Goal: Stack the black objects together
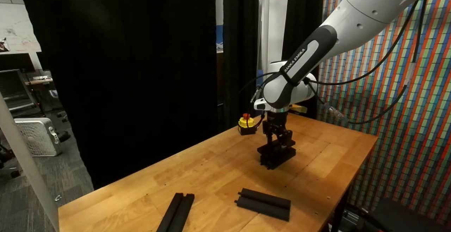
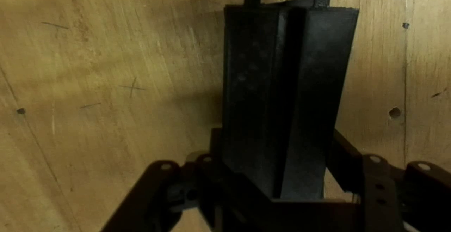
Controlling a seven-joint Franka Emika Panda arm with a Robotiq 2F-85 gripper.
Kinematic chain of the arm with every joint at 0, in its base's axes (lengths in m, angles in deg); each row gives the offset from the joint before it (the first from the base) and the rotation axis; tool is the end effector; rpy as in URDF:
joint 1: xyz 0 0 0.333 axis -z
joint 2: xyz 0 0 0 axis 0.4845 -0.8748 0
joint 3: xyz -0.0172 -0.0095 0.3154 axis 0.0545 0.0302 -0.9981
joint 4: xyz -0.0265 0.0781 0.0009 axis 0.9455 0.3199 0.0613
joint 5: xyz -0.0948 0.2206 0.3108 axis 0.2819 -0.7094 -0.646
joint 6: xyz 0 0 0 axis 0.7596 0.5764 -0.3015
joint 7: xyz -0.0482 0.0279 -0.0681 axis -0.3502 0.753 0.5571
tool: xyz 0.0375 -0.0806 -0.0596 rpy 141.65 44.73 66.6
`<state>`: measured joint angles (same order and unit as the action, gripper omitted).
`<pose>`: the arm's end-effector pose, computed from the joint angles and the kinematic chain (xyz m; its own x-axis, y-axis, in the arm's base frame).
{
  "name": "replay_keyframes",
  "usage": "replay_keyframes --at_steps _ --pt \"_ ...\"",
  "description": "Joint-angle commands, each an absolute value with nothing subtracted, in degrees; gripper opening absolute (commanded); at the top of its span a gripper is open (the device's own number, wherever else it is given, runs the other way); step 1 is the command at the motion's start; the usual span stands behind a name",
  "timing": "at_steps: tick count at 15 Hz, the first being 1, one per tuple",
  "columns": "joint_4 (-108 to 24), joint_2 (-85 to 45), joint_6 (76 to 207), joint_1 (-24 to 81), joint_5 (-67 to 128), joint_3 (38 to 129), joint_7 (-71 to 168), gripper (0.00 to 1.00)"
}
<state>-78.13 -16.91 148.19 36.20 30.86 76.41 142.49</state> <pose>0.5415 -0.0367 0.2632 0.0435 0.9989 -0.0189 0.9990 -0.0437 -0.0078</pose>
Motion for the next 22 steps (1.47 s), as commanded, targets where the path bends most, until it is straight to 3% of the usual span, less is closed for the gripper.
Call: replay_keyframes --at_steps 1,22 --pt "-78.6 -16.1 148.9 36.0 29.6 76.7 143.9 0.45" --pt "-78.6 -17.0 148.6 36.4 30.1 77.1 148.6 0.45"
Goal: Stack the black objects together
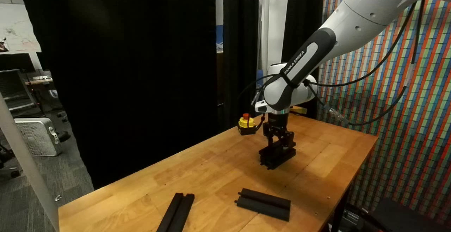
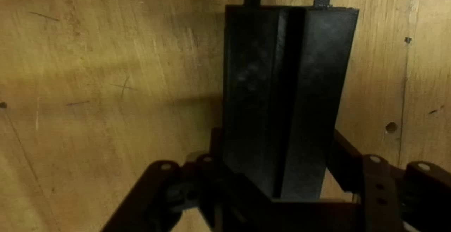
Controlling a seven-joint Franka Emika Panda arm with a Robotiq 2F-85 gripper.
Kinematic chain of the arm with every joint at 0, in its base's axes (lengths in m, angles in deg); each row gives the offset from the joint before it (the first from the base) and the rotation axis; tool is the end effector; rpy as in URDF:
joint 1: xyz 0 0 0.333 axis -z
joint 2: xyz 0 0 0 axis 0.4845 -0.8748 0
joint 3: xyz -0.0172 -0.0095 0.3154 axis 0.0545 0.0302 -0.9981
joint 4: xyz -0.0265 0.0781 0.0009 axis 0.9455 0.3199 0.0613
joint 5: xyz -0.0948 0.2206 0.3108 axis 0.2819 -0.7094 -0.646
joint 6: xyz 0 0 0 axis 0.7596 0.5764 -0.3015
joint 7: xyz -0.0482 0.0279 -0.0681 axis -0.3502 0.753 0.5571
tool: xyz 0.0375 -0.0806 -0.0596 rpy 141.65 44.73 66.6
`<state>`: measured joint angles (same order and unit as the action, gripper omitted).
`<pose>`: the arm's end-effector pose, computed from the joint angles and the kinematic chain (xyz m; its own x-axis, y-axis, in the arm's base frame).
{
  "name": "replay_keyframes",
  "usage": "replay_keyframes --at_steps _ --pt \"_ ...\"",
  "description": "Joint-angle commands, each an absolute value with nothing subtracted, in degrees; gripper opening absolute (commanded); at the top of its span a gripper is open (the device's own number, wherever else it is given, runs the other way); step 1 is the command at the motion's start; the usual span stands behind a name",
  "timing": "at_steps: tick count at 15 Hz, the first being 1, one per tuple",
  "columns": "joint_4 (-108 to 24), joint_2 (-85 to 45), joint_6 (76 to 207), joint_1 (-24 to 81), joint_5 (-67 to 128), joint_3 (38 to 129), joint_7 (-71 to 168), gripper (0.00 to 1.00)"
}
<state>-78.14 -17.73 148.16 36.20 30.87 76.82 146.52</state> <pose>0.5400 -0.0404 0.2553 -0.0202 0.9996 -0.0179 0.9995 0.0198 -0.0242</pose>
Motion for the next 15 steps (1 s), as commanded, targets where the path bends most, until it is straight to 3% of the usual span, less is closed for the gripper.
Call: replay_keyframes --at_steps 1,15 --pt "-78.7 -17.0 148.6 36.4 30.1 77.2 148.8 0.45" --pt "-79.2 -17.1 148.4 36.7 28.6 77.0 151.6 0.45"
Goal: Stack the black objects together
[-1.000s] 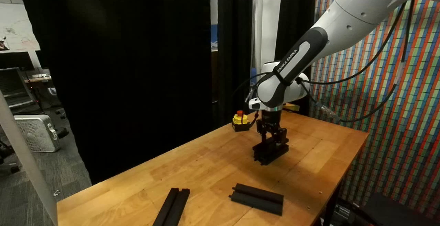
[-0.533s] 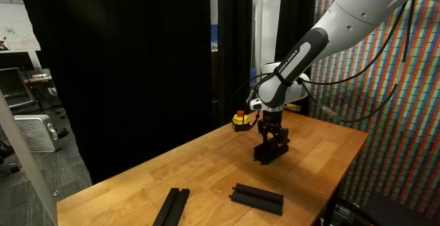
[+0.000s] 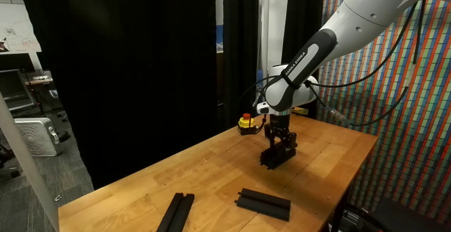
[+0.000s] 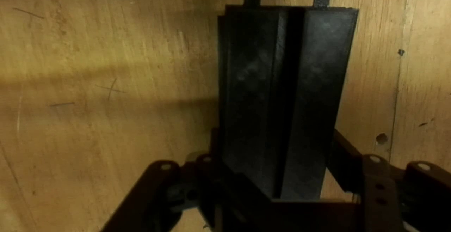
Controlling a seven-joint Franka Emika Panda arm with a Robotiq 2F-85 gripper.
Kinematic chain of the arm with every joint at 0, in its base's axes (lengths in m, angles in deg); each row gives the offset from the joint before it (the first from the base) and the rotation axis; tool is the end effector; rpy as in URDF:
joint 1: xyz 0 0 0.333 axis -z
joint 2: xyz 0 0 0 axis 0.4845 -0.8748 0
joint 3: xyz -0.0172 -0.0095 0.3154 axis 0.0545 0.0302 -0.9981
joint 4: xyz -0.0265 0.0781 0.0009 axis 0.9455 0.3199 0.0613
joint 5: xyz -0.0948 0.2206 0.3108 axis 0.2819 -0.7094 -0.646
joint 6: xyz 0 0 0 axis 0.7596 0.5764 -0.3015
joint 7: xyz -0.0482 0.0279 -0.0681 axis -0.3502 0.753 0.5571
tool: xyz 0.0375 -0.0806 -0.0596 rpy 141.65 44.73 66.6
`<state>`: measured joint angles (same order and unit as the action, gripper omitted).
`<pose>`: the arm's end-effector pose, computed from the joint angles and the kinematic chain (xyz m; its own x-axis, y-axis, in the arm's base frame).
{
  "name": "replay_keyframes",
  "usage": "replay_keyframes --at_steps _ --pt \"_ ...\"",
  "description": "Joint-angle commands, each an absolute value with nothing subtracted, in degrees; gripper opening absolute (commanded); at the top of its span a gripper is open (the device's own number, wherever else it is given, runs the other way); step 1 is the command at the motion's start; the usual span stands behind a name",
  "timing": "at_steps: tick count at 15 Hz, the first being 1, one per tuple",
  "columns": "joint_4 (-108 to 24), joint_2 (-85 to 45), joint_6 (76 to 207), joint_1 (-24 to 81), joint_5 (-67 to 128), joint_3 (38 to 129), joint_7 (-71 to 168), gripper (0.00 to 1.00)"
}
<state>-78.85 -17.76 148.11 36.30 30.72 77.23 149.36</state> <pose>0.5350 -0.0448 0.2502 -0.0593 0.9981 -0.0149 0.9975 0.0587 -0.0389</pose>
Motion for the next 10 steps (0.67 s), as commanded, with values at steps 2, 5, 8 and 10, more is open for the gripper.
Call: replay_keyframes --at_steps 2,5,8,10 --pt "-79.1 -17.1 148.4 36.9 27.8 76.9 152.0 0.45" --pt "-79.1 -17.2 148.3 36.9 26.3 76.8 152.9 0.45" --pt "-79.0 -17.4 148.2 36.9 25.7 76.9 153.4 0.45" --pt "-79.0 -17.4 148.2 36.9 25.3 77.0 153.6 0.45"
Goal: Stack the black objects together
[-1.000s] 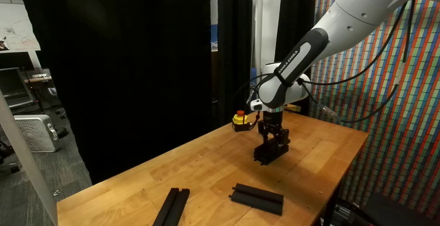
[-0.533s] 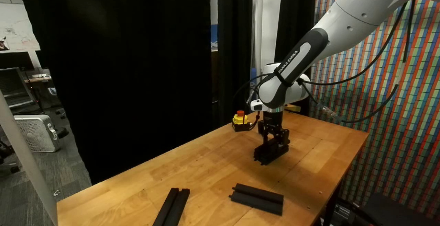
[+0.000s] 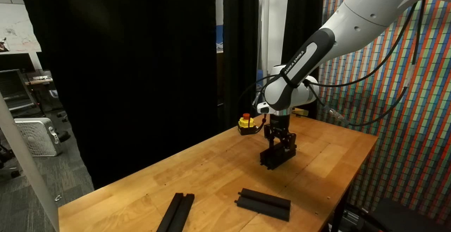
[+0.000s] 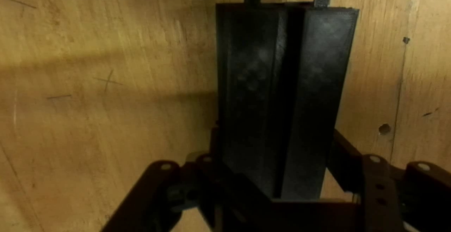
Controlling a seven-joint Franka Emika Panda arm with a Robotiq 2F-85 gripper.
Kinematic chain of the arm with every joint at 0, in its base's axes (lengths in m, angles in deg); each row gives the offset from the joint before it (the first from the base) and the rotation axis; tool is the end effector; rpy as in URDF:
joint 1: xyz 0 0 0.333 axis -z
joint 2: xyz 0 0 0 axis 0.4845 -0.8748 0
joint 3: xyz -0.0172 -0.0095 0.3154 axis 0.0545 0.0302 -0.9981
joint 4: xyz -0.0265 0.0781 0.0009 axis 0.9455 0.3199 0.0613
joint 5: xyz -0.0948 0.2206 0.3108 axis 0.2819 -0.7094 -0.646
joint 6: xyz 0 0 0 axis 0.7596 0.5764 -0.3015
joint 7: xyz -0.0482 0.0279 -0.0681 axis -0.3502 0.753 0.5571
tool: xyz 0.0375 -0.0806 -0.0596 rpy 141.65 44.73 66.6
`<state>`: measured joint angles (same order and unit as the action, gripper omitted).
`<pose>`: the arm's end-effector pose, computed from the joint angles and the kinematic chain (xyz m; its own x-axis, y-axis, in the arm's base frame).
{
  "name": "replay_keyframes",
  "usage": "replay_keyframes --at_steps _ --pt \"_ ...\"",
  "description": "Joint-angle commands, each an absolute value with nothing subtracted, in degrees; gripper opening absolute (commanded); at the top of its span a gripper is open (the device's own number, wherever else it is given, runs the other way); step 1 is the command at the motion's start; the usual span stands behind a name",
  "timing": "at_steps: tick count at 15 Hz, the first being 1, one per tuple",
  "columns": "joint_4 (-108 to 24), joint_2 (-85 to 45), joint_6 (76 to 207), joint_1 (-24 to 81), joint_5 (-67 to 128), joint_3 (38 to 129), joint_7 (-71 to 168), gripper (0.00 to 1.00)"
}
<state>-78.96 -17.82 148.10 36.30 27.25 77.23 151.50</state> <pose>0.5341 -0.0448 0.2489 -0.0481 0.9986 0.0228 0.9981 0.0489 -0.0373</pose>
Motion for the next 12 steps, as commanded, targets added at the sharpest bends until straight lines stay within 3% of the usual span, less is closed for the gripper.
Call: replay_keyframes --at_steps 1,12 --pt "-79.0 -17.4 148.2 36.9 25.2 77.0 153.8 0.45" --pt "-78.3 -18.1 147.3 37.6 22.9 76.8 156.4 0.45"
